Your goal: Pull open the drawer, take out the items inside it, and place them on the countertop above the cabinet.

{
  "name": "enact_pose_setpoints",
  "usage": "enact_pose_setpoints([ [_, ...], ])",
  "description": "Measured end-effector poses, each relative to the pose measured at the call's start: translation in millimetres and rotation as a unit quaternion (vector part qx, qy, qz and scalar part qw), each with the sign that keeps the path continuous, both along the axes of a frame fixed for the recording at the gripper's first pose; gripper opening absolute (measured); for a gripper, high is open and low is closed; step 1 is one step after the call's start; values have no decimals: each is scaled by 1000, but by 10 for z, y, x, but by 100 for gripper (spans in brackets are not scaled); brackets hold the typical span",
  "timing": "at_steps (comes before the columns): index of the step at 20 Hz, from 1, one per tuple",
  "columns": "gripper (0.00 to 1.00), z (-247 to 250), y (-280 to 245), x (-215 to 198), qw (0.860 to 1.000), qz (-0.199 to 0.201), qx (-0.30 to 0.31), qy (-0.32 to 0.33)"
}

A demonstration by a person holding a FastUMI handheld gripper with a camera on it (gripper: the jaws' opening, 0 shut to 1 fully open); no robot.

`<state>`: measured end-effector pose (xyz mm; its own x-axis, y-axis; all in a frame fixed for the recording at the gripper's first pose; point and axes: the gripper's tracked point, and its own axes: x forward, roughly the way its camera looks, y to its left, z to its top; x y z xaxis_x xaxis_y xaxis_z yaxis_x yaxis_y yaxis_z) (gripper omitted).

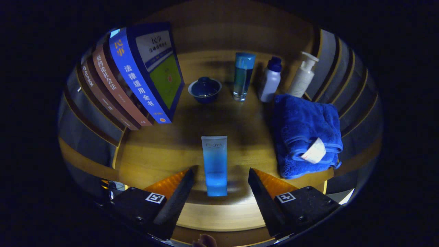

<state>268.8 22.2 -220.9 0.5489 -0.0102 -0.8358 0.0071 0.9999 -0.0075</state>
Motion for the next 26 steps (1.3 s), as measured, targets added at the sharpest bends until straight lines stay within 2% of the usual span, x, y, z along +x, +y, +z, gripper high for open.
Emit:
enact_pose_setpoints([
  [4, 100, 308, -97, -194, 996, -15, -19, -82],
  [6, 100, 563, -72, -311, 989, -18, -12, -148],
  [9, 100, 990, -103, -577, 969, -26, -9, -245],
  [12, 100, 1286, -154, -971, 949, -35, -19, -313],
  [14, 100, 1419, -112, -1223, 927, -23, -17, -374],
  [17, 100, 1411, -69, -1641, 898, -7, -18, -439],
  [21, 99, 1221, -43, -2176, 874, 3, -23, -485],
  [24, 99, 881, -3, -2510, 868, 12, -5, -496],
  [26, 98, 532, -38, -2674, 873, 12, 7, -488],
])
